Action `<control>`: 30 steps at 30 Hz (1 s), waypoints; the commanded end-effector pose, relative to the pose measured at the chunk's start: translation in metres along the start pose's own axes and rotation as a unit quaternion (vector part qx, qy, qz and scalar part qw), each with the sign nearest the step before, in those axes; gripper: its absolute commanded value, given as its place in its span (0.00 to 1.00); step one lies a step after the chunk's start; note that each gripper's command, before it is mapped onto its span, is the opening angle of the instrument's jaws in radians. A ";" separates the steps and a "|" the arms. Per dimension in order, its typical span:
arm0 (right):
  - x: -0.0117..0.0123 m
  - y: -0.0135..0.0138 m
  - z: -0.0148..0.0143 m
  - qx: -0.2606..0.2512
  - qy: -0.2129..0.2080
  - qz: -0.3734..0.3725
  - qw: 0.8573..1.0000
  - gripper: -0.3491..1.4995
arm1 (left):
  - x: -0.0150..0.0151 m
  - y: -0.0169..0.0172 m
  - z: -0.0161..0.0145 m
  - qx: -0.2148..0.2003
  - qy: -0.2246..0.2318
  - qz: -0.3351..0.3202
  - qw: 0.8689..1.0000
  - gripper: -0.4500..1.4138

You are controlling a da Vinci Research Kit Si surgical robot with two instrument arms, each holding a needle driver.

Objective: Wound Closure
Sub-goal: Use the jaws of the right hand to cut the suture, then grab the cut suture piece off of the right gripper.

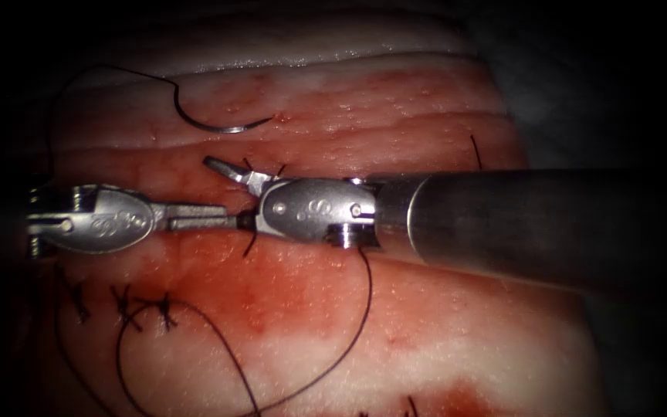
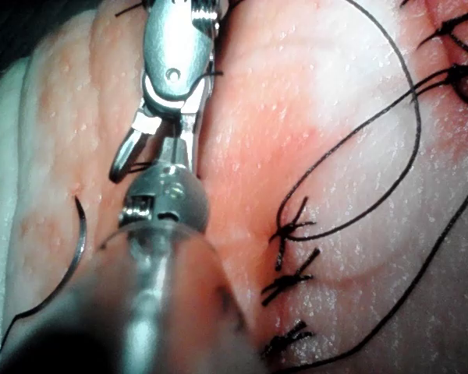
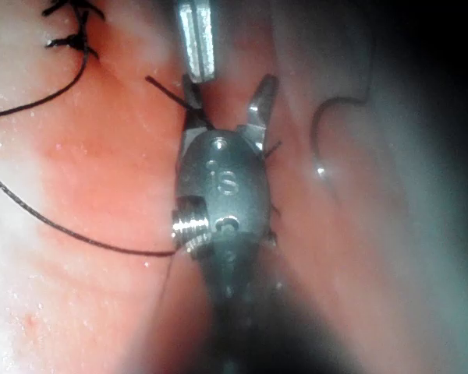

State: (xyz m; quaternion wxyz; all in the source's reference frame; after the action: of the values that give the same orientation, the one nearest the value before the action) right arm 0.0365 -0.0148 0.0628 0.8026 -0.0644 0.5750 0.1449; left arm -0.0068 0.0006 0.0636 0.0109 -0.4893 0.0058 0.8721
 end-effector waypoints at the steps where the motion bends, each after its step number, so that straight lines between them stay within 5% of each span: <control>1: -0.0002 0.0003 0.0001 0.000 0.000 -0.003 1.000 0.95 | -0.0002 -0.0002 0.0007 0.002 0.001 0.000 1.000 0.00; 7: 0.0008 0.0021 -0.0045 -0.019 0.010 -0.012 1.000 0.98 | -0.0008 -0.0017 -0.0012 0.021 -0.004 -0.013 1.000 0.03; 9: 0.0012 0.0022 -0.0046 -0.020 0.009 -0.015 1.000 0.98 | -0.0006 -0.0017 -0.0010 0.025 -0.008 -0.015 1.000 0.27; 10: 0.0016 0.0022 -0.0046 -0.021 0.010 -0.020 1.000 0.98 | -0.0001 -0.0018 -0.0006 0.034 -0.004 -0.019 0.999 0.49; 12: 0.0016 0.0022 -0.0045 -0.023 0.011 -0.020 0.999 0.98 | 0.0011 -0.0016 0.0000 0.040 0.018 -0.022 0.999 0.61; 20: 0.0015 0.0036 -0.0021 -0.035 0.000 -0.018 0.999 0.96 | 0.0057 0.0015 0.0040 0.020 0.073 0.038 0.996 0.67; 30: 0.0009 0.0030 -0.0003 -0.045 -0.005 -0.022 0.999 0.97 | 0.0084 0.0016 0.0050 0.008 0.122 0.051 0.991 0.55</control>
State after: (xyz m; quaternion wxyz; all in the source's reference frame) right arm 0.0348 -0.0120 0.0615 0.8055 -0.1120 0.5611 0.1544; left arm -0.0150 -0.0010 0.0585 -0.0296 -0.5900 0.0384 0.8059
